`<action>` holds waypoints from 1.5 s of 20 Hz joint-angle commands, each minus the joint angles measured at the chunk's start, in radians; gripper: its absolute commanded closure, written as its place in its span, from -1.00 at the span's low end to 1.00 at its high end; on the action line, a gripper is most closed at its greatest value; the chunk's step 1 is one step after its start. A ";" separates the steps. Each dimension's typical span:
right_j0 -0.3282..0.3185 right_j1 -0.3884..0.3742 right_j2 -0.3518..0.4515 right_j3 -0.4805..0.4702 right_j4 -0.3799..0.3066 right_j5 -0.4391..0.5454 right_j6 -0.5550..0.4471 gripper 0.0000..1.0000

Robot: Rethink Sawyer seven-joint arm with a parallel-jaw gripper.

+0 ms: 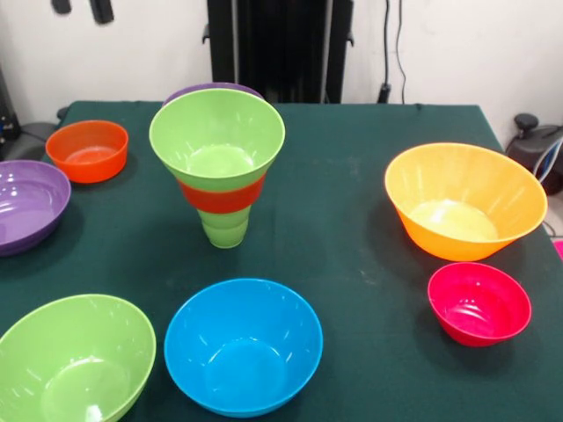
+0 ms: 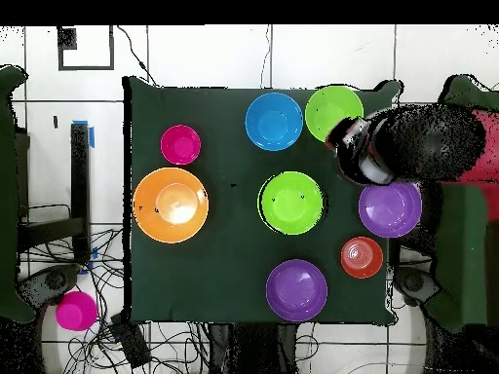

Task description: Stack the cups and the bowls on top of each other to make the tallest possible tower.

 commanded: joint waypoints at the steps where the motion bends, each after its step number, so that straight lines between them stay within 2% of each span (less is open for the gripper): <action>1: 0.100 0.263 -0.035 -0.421 -0.164 0.230 -0.414 -1.00; 4: 0.107 0.295 -0.041 -0.481 -0.186 0.246 -0.427 -1.00; 6: 0.117 0.350 -0.031 -0.563 -0.236 0.219 -0.495 -1.00; 8: 0.121 0.389 -0.020 -0.616 -0.254 0.211 -0.550 -1.00; 14: 0.124 0.459 -0.006 -0.709 -0.258 0.192 -0.641 -1.00; 16: 0.130 0.464 -0.020 -0.710 -0.255 0.168 -0.612 -1.00; 22: 0.169 0.435 -0.087 -0.678 -0.240 0.156 -0.436 -1.00; 27: 0.194 0.442 -0.105 -0.692 -0.218 0.185 -0.389 -1.00; 30: 0.204 0.458 -0.100 -0.739 -0.217 0.182 -0.401 -1.00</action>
